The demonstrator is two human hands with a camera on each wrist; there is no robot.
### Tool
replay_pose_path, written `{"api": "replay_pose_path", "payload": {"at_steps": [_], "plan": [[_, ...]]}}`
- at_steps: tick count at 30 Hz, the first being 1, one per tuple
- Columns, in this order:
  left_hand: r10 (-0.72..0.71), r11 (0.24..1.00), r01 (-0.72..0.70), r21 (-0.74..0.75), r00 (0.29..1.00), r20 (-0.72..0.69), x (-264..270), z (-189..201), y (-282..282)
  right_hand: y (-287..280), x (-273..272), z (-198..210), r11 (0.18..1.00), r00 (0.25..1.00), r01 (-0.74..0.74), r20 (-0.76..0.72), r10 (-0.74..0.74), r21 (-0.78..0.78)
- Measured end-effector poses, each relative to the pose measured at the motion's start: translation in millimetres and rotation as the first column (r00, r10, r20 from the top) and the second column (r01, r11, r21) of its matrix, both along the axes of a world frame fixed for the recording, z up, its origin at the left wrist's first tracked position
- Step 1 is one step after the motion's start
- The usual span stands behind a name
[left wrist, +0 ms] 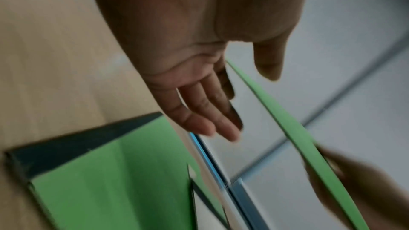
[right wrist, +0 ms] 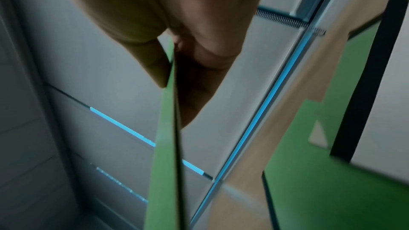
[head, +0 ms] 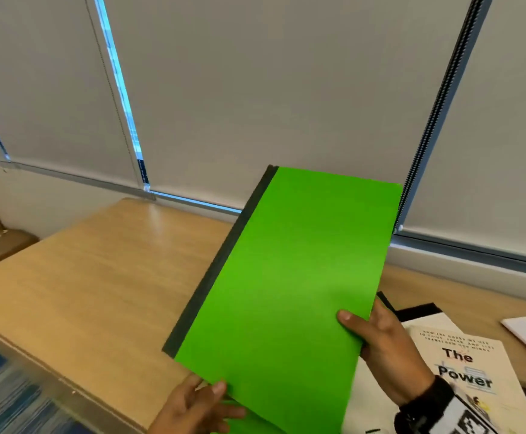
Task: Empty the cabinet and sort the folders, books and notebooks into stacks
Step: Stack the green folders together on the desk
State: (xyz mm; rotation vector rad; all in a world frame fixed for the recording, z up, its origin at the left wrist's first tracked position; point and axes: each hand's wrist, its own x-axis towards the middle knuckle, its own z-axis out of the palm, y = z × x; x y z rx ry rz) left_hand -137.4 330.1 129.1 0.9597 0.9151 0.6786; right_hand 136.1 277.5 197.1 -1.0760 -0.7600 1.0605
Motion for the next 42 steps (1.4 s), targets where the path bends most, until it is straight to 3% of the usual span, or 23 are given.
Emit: {"api": "replay_pose_path", "payload": {"at_steps": [2, 3, 6, 7, 10, 13, 20, 26, 28, 31, 33, 37, 40, 42], "plan": [[0.164, 0.986, -0.163, -0.031, 0.985, 0.044, -11.3, 4.1, 16.9, -7.5, 21.8, 5.4, 0.998, 0.997, -0.061, 0.047, 0.062, -0.015], [0.180, 0.983, -0.181, 0.012, 0.982, 0.064, -15.0, 9.6, 25.6, -11.7, 32.1, 6.8, 0.995, 0.992, -0.098, 0.075, 0.100, -0.029], [0.011, 0.978, -0.006, 0.208, 1.000, -0.022, -6.1, 32.0, 35.6, -18.9, 52.9, 7.6, 0.974, 0.941, -0.211, 0.254, 0.224, -0.081], [0.023, 0.969, -0.004, 0.247, 0.997, -0.075, 2.8, 36.2, 35.3, -18.2, 55.0, 6.4, 0.974, 0.921, -0.204, 0.319, 0.224, -0.095], [0.138, 0.932, -0.106, 0.347, 0.988, -0.069, 34.0, 42.8, 32.2, -9.1, 56.8, -5.5, 0.999, 0.892, -0.024, 0.451, 0.041, -0.043], [0.213, 0.896, -0.183, 0.403, 0.977, -0.028, 56.9, 45.3, 26.9, -0.2, 57.3, -14.7, 0.994, 0.794, 0.114, 0.601, -0.087, -0.007], [0.346, 0.831, -0.335, 0.444, 0.936, 0.057, 75.1, 49.4, 30.2, 14.5, 63.1, -6.0, 0.975, 0.593, 0.220, 0.791, -0.151, 0.022], [0.426, 0.804, -0.419, 0.422, 0.901, 0.084, 80.3, 45.1, 30.9, 22.4, 47.9, 9.8, 0.954, 0.521, 0.250, 0.807, -0.279, 0.168], [0.430, 0.807, -0.428, 0.407, 0.898, 0.093, 80.1, 44.7, 30.8, 24.4, 44.9, 12.3, 0.928, 0.554, 0.257, 0.745, -0.370, 0.270], [0.460, 0.817, -0.470, 0.332, 0.880, 0.115, 77.4, 40.6, 33.3, 21.2, 41.9, 29.0, 0.943, 0.836, 0.128, 0.479, -0.269, 0.306], [0.466, 0.825, -0.485, 0.289, 0.874, 0.136, 73.1, 40.4, 34.3, 16.4, 41.3, 49.1, 0.950, 0.944, 0.013, 0.309, -0.115, 0.313], [0.437, 0.884, -0.448, 0.137, 0.893, 0.104, 54.0, 27.3, 42.7, 5.4, 58.3, 93.7, 0.919, 0.991, -0.007, 0.127, -0.046, 0.393], [0.392, 0.910, -0.362, -0.202, 0.909, 0.138, 37.5, -4.7, 49.3, 2.9, 83.2, 105.9, 0.915, 0.996, 0.037, 0.060, -0.067, 0.401], [0.375, 0.900, -0.304, -0.311, 0.905, 0.201, 34.6, -14.2, 48.5, 3.8, 96.6, 98.5, 0.932, 0.990, 0.086, 0.074, -0.119, 0.352]]}}
